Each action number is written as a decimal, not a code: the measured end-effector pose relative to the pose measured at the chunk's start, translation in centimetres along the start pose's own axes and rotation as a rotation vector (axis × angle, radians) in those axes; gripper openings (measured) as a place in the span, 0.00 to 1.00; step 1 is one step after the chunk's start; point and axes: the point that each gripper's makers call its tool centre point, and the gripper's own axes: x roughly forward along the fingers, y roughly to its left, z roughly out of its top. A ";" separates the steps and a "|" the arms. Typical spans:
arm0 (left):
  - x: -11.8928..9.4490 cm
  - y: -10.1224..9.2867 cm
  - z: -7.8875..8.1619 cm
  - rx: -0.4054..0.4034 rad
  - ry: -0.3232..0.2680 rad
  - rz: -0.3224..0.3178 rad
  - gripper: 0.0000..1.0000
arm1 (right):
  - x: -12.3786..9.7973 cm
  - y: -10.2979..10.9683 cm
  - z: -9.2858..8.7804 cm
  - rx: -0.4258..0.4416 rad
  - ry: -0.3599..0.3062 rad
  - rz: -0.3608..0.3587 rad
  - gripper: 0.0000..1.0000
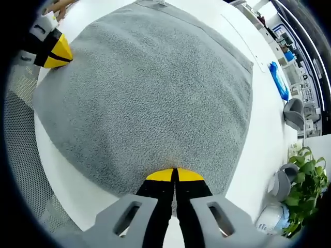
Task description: Fold the towel on the table until its edges align and the towel forms a compact rectangular stack.
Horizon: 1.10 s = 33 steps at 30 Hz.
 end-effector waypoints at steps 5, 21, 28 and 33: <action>0.0 0.4 -0.9 -0.027 0.011 -0.008 0.01 | -0.4 1.2 -0.2 0.016 -0.029 -0.004 0.00; 0.0 1.4 -2.1 -0.113 -0.128 -0.010 0.01 | -1.0 2.3 0.2 0.149 -0.215 -0.072 0.00; 0.0 1.8 -2.8 -0.124 -0.119 -0.014 0.01 | -1.4 3.2 0.4 0.326 -0.384 -0.020 0.00; 0.1 2.4 -4.0 -0.149 -0.115 -0.008 0.01 | -1.8 4.7 0.8 0.318 -0.428 0.024 0.00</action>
